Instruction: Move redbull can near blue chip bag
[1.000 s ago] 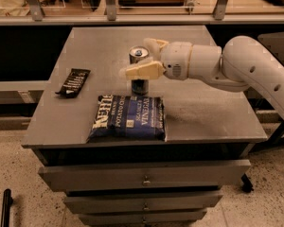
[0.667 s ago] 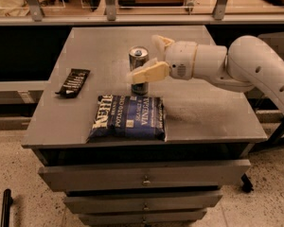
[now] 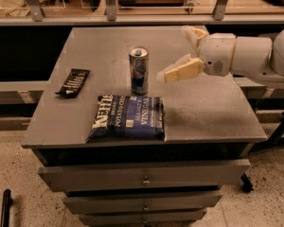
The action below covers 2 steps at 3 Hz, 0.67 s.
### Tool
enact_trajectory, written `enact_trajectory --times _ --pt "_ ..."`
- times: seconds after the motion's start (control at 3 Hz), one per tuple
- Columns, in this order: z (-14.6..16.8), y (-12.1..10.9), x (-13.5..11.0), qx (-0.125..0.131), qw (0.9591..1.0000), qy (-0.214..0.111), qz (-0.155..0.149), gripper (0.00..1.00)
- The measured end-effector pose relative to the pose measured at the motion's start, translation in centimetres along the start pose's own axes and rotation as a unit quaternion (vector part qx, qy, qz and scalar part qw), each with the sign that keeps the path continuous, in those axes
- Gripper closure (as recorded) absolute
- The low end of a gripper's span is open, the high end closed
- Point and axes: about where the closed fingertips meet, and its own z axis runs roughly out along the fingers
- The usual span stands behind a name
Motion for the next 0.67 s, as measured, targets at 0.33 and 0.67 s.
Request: enact_trajectory --times 0.33,0.67 --pt "-3.46 -0.59 -0.40 0.023 0.9996 0.018 -0.004 0.00" --pt "-4.00 -0.68 -0.42 0.026 0.9994 0.021 -0.003 0.00"
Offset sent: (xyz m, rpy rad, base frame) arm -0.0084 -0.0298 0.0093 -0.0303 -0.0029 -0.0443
